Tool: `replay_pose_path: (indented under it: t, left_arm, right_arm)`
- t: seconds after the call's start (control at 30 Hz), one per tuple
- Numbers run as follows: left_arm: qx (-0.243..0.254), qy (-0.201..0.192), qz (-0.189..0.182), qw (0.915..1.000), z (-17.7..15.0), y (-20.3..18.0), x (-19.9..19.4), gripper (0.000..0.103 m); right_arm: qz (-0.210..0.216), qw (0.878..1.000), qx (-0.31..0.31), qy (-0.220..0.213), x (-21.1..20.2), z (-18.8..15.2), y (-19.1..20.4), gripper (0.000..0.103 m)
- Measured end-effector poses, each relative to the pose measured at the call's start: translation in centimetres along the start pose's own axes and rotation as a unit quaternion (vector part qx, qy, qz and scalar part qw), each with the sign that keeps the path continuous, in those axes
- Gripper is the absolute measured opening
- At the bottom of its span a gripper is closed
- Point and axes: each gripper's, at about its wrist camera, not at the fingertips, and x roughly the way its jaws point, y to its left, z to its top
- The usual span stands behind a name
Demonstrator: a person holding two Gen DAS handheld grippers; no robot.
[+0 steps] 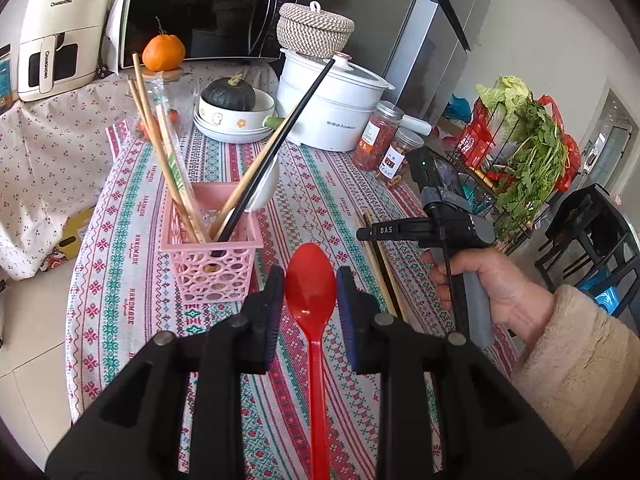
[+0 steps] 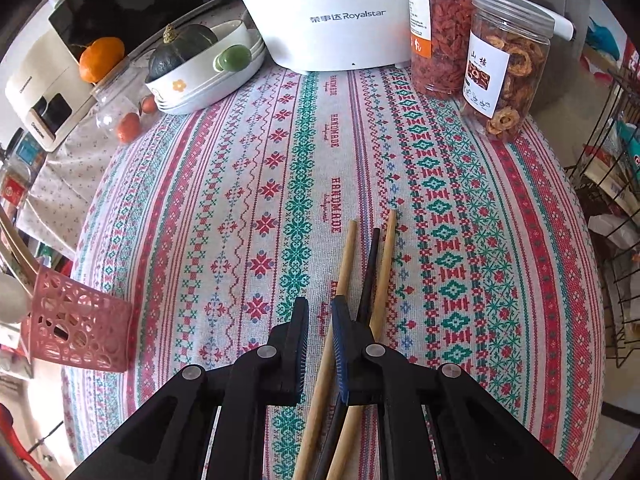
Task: Organize utensils
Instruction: 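Drop the red spoon into the pink basket with the left tool while the right tool carries the chopstick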
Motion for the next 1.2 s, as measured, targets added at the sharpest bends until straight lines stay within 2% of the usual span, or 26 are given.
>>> replay_pose_path:
  t: [0.1,0.23,0.37,0.53,0.7,0.93,1.07,1.2]
  left_arm:
    - [0.002,0.000,0.002,1.0000,-0.1,-0.2,-0.1,0.028]
    - [0.003,0.000,0.007,1.0000,-0.1,-0.2,0.0,0.028]
    - [0.008,-0.005,0.015,0.9998,0.0,-0.2,0.1,0.028]
    - [0.006,-0.020,0.021,0.9995,0.5,0.2,-0.4,0.028]
    - [0.001,-0.042,0.022,0.9989,1.2,0.5,-1.4,0.028]
    - [-0.007,-0.072,0.026,0.9971,1.9,0.9,-2.6,0.028]
    - [-0.016,-0.117,0.041,0.9921,2.9,1.4,-4.2,0.028]
    - [-0.027,-0.176,0.061,0.9821,3.8,1.9,-5.5,0.028]
  right_arm:
    - [-0.024,1.000,-0.015,0.014,0.7,-0.3,0.5,0.013]
    - [-0.049,0.997,-0.052,-0.002,0.3,-0.7,1.6,0.013]
    - [-0.053,0.997,-0.062,-0.008,-0.2,-0.9,1.9,0.009]
    - [-0.019,0.998,-0.052,-0.018,-1.9,-1.6,1.8,0.008]
    - [0.031,0.997,-0.039,-0.055,-5.8,-1.9,1.1,0.007]
    - [0.062,0.992,-0.042,-0.106,-10.9,-3.1,1.4,0.006]
    - [0.079,0.985,-0.055,-0.141,-14.2,-4.3,1.6,0.006]
    - [0.088,0.978,-0.073,-0.177,-16.9,-5.5,2.9,0.006]
